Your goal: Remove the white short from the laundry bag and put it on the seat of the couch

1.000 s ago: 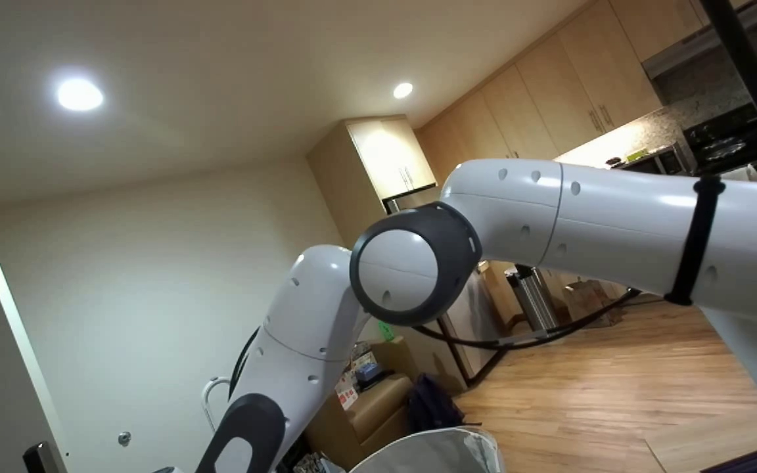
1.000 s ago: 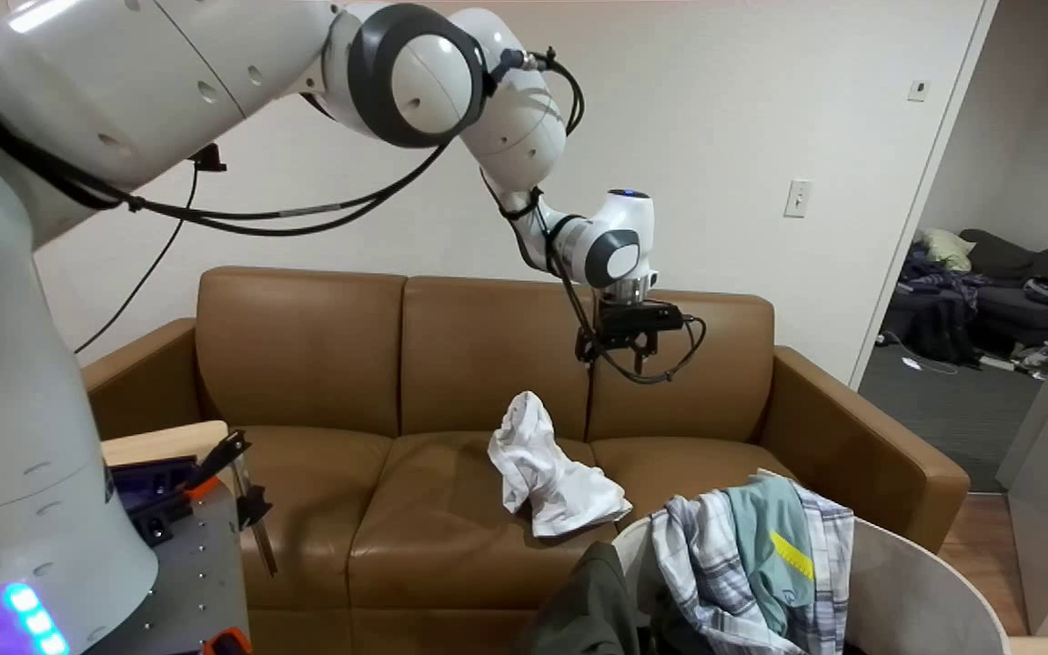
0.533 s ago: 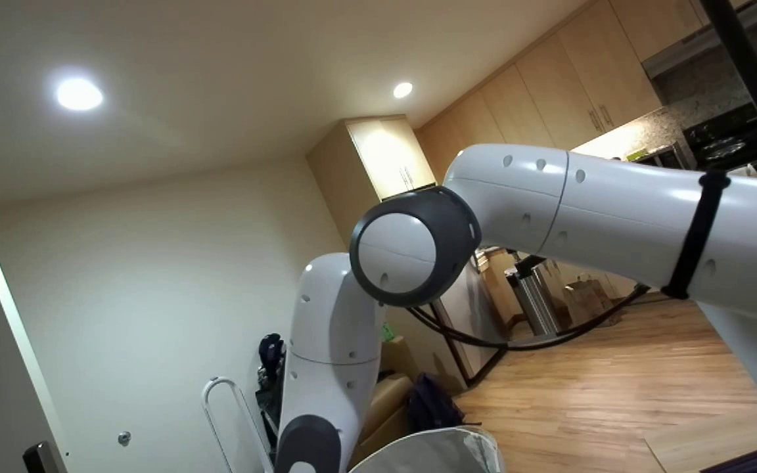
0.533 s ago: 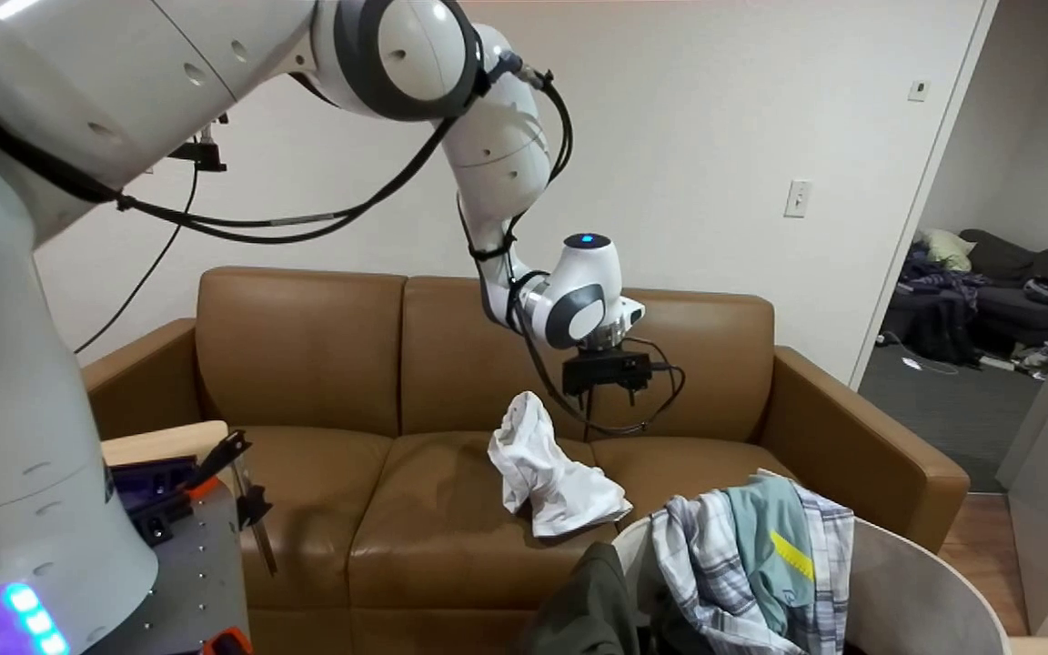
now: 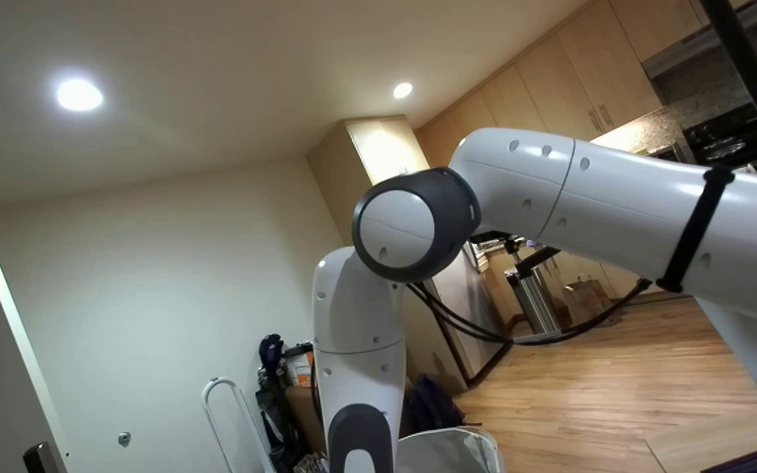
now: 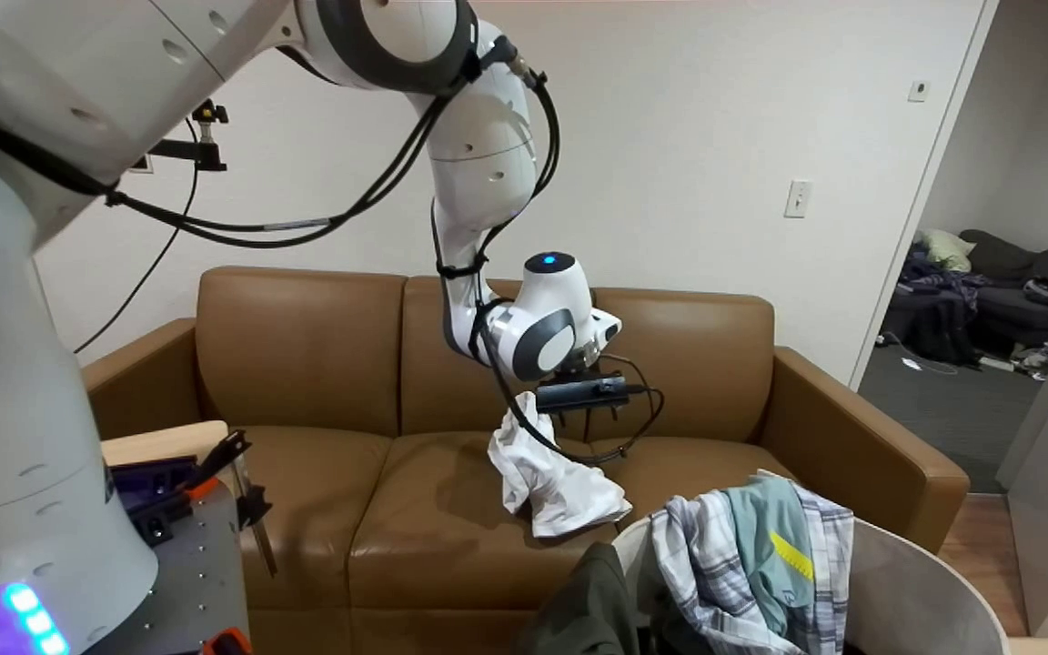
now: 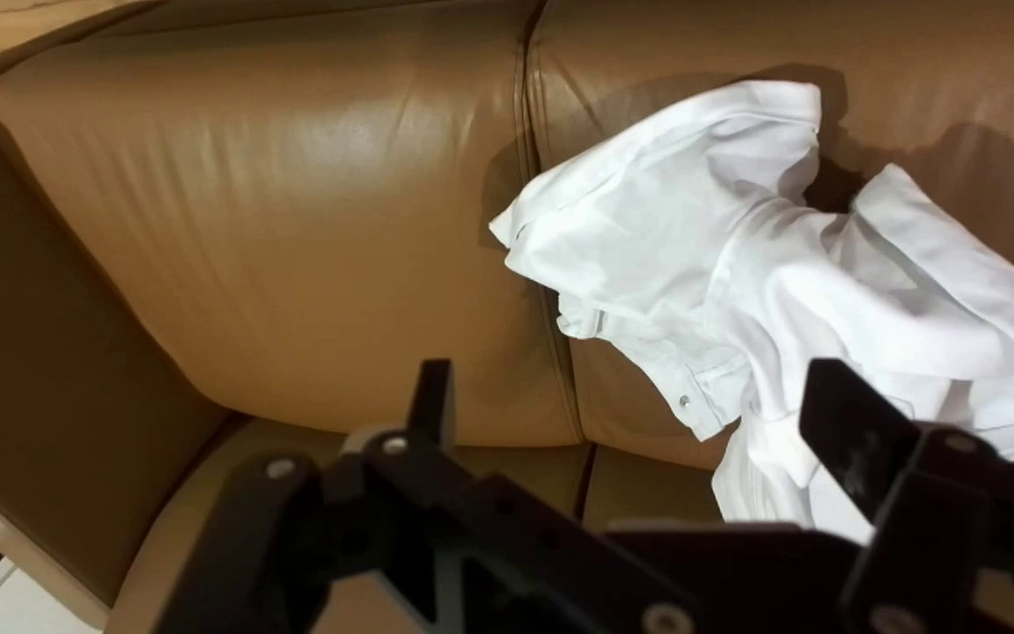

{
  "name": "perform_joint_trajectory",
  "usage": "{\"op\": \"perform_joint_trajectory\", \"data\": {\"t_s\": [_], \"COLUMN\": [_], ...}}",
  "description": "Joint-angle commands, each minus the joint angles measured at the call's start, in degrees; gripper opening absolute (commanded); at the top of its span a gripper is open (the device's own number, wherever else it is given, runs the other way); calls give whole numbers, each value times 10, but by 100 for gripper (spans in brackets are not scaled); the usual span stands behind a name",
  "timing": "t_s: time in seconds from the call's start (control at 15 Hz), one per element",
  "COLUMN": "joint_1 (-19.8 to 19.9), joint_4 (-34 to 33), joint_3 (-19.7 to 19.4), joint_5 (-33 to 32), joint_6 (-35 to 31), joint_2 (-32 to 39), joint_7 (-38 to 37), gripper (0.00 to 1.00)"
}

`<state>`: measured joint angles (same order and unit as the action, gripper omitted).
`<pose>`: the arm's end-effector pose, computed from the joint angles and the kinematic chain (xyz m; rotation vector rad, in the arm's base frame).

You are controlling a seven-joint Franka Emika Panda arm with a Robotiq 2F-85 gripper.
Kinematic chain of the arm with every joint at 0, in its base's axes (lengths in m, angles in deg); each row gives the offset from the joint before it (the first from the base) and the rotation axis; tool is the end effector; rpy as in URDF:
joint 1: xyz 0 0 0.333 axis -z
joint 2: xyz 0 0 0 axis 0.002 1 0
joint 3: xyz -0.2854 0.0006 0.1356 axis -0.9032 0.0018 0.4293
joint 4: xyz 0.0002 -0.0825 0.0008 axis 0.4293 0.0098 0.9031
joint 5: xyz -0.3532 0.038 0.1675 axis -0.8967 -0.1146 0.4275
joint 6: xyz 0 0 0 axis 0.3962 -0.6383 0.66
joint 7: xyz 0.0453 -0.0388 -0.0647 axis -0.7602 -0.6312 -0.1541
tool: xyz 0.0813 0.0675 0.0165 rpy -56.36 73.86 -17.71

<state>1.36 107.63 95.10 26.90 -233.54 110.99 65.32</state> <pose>0.6122 0.0669 0.1020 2.6619 1.3096 0.6934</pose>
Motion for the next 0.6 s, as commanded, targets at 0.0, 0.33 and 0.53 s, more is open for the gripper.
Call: {"op": "perform_joint_trajectory", "data": {"t_s": [0.0, 0.33, 0.53], "joint_1": [76, 209, 268], "joint_4": [30, 93, 96], "joint_3": [83, 231, 279], "joint_5": [-55, 24, 161], "joint_6": [55, 216, 328], "joint_2": [-58, -174, -222], "joint_7": [-22, -17, 28], "gripper": [100, 100, 100]}}
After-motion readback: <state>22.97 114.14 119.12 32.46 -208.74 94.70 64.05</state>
